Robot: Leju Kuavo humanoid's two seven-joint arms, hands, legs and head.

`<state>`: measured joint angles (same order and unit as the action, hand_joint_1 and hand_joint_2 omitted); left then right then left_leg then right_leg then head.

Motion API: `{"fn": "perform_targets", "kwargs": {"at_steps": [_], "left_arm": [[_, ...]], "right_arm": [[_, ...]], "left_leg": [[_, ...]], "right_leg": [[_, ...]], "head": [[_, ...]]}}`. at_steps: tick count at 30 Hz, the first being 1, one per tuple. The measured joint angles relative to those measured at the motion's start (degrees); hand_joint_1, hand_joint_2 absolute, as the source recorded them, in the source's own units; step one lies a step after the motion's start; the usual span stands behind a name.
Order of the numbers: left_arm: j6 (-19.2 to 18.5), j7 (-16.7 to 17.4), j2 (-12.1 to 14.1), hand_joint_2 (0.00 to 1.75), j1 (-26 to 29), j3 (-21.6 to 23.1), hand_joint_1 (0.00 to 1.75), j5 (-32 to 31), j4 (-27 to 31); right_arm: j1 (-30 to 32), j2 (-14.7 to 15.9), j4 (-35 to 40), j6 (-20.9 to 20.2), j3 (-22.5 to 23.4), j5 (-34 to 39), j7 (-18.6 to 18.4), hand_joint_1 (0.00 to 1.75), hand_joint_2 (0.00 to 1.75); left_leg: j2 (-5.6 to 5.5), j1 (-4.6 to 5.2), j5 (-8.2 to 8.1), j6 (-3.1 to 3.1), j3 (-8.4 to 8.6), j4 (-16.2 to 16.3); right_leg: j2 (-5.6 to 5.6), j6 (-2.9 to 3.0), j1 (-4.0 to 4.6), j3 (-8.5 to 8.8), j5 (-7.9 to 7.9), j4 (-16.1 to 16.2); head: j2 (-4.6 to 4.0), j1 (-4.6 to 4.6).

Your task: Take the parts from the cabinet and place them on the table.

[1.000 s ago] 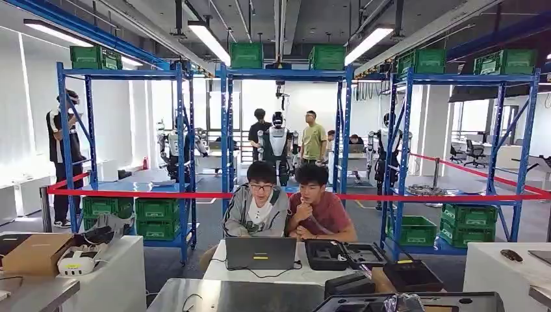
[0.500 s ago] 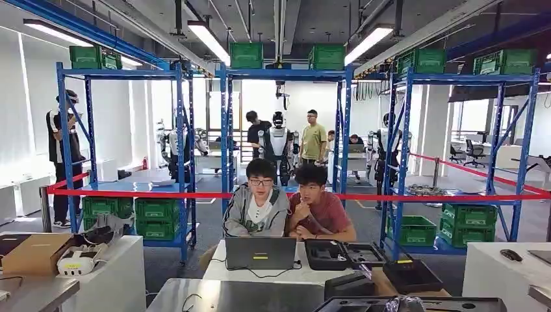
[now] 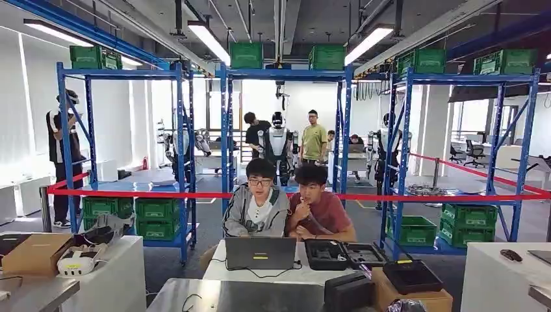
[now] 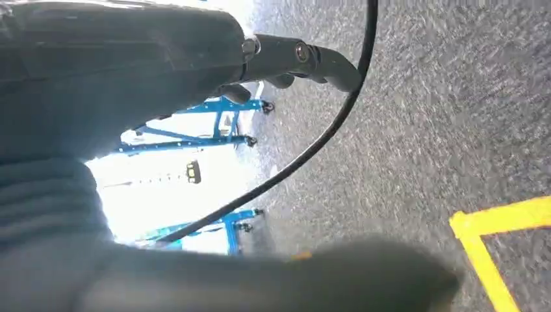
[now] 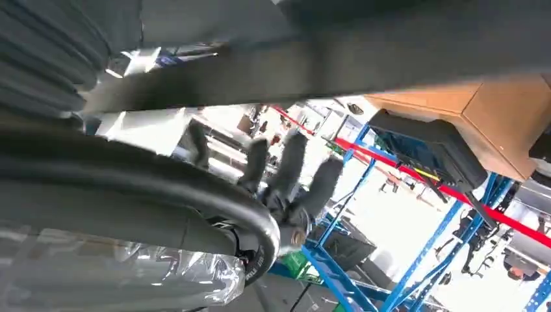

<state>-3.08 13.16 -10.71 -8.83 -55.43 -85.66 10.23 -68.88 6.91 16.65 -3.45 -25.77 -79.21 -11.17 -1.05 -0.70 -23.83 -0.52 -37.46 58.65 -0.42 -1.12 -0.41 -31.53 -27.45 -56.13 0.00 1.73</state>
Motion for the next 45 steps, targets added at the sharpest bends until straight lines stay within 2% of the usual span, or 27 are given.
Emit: {"fn": "perform_targets", "kwargs": {"at_steps": [30,45], "left_arm": [[-0.76,2.14,0.52,0.0,0.94,0.44,0.0,0.37,0.0],[-1.07,2.1,0.55,0.0,1.02,0.42,0.0,0.46,0.0]], "right_arm": [[0.73,0.09,0.0,0.48,1.03,-0.15,0.5,0.0,0.0],[0.68,0.09,0.0,0.5,1.09,-0.5,0.72,0.0,0.0]], "left_leg": [[0.02,0.0,0.0,0.0,0.07,0.0],[0.02,0.0,0.0,0.0,0.07,0.0]], "right_leg": [[-0.03,0.0,0.0,0.07,0.0,0.0],[-0.03,0.0,0.0,0.08,0.0,0.0]], "head": [[0.0,-0.04],[0.0,-0.22]]}}
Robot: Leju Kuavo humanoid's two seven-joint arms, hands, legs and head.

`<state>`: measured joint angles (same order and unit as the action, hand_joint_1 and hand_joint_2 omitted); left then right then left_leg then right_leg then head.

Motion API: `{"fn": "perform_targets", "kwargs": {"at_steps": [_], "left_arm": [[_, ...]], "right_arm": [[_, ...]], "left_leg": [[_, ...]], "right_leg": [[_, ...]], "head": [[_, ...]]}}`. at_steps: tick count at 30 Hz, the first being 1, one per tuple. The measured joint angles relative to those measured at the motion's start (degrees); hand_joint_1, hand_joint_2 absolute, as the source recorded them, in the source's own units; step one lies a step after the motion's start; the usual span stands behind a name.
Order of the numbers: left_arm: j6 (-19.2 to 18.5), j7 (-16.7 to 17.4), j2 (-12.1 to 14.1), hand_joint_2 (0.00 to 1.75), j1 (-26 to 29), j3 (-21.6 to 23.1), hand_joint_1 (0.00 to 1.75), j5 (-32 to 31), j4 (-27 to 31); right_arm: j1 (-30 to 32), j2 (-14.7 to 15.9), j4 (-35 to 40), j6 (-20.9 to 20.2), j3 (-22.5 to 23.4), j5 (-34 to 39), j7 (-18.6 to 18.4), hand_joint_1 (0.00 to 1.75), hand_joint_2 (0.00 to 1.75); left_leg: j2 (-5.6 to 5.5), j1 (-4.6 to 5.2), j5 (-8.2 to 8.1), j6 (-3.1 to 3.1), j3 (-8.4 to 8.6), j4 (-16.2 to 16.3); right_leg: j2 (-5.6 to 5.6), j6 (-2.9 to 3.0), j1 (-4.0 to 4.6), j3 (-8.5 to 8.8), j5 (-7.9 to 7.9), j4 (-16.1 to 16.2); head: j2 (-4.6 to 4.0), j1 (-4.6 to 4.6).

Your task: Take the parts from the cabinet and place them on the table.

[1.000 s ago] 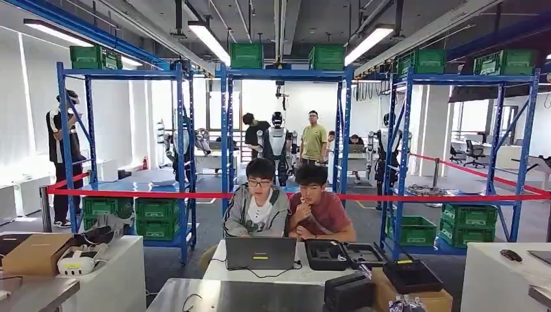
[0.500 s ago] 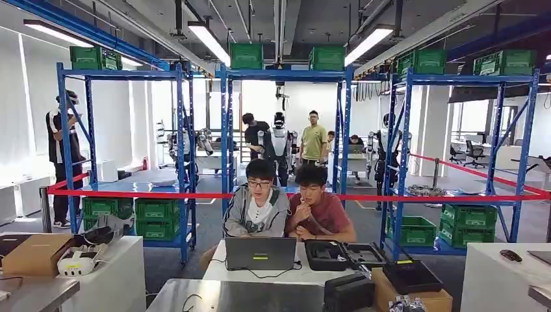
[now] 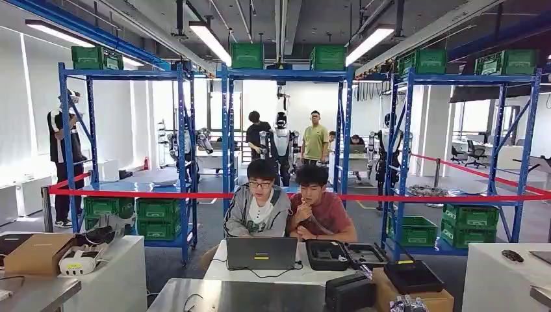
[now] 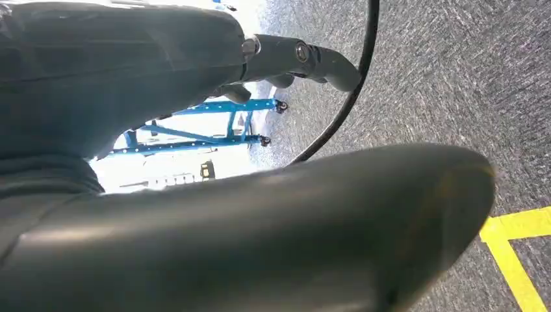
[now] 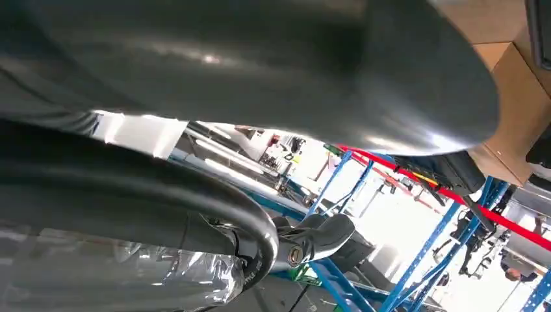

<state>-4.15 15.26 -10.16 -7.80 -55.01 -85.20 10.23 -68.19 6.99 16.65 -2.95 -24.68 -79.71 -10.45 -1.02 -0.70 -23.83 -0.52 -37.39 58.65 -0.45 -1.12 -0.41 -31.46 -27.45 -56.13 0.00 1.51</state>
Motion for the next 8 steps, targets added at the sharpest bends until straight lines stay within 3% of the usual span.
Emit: {"fn": "perform_targets", "kwargs": {"at_steps": [8], "left_arm": [[-0.26,0.04,0.0,0.0,0.0,0.0,0.0,-0.02,0.0]], "right_arm": [[0.0,0.0,0.02,0.81,0.0,-0.15,2.3,0.0,0.0]], "left_leg": [[0.0,0.0,0.0,0.0,0.0,0.0]], "right_leg": [[0.0,0.0,0.0,0.01,0.0,0.0]], "head": [[0.0,-0.07]]}}
